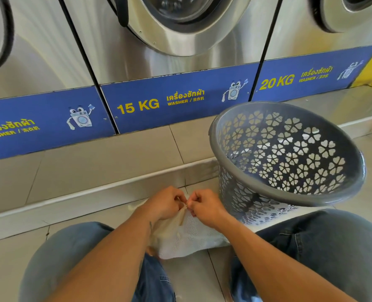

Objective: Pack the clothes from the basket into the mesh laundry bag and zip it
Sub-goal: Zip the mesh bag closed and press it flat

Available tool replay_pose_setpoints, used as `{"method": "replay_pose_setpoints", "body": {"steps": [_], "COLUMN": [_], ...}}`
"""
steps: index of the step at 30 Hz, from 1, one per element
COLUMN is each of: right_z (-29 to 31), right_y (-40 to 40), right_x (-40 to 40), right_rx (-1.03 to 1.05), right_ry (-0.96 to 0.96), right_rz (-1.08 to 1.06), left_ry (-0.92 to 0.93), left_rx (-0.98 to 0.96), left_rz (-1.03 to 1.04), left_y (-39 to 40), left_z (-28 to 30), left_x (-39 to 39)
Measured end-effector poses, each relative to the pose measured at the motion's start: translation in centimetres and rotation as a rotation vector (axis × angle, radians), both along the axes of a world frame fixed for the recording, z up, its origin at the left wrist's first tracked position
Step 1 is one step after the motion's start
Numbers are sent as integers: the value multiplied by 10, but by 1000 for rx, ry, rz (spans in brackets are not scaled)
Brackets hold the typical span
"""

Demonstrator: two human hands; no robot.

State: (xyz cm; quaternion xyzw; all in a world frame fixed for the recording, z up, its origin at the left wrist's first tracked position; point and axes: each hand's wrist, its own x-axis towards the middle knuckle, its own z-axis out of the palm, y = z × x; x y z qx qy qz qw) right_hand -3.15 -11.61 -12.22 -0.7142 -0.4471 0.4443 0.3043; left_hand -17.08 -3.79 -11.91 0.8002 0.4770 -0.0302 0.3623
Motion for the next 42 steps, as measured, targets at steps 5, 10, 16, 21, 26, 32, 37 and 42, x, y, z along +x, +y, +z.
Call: {"method": "replay_pose_setpoints", "body": {"steps": [5, 10, 16, 21, 26, 32, 37, 42], "right_z": [0, -11, -23, -20, -18, -1, 4, 4], "right_y": [3, 4, 14, 24, 20, 15, 10, 5], "right_x": [5, 1, 2, 1, -7, 1, 2, 6], "right_rx": [34, 51, -16, -12, 1, 185, 154, 111], "right_ry": [-155, -157, 297, 515, 531, 178, 151, 291], "right_rz": [80, 38, -417, -566, -563, -347, -210, -121], "left_ry": [-85, -127, -233, -83, -152, -248, -218, -206], "left_rx": [54, 54, -82, -117, -105, -168, -182, -175], "left_rz": [135, 171, 324, 113, 240, 293, 290, 277], "left_y": [12, 16, 18, -1, -7, -2, -7, -13], "left_z": [-4, -2, 11, 19, 12, 28, 30, 27], "left_x": [5, 10, 16, 14, 7, 3, -3, -7]}}
